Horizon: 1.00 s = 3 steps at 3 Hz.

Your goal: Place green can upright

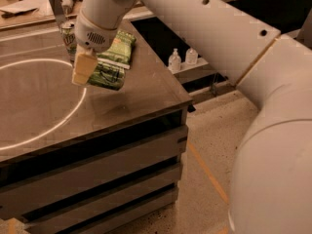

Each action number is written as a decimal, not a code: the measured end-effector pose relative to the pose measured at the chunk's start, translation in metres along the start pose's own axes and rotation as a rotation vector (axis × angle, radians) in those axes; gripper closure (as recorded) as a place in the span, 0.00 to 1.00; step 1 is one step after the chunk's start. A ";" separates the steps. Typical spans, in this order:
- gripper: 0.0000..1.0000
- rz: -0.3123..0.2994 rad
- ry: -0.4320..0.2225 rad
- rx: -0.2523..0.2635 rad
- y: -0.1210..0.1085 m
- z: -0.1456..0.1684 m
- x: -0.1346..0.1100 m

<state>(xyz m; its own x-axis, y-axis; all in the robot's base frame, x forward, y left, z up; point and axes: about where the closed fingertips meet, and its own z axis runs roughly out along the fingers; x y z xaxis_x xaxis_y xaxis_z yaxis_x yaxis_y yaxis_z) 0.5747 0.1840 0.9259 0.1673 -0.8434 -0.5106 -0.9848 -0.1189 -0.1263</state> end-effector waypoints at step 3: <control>1.00 0.009 -0.255 0.017 -0.007 -0.019 0.009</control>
Offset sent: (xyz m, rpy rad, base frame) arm 0.0062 -0.0091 0.0058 0.1809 0.0155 0.0197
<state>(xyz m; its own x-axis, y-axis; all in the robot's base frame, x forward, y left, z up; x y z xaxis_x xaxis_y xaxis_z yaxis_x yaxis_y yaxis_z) 0.5819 0.1667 0.9385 0.1667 -0.6847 -0.7096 -0.9858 -0.1013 -0.1338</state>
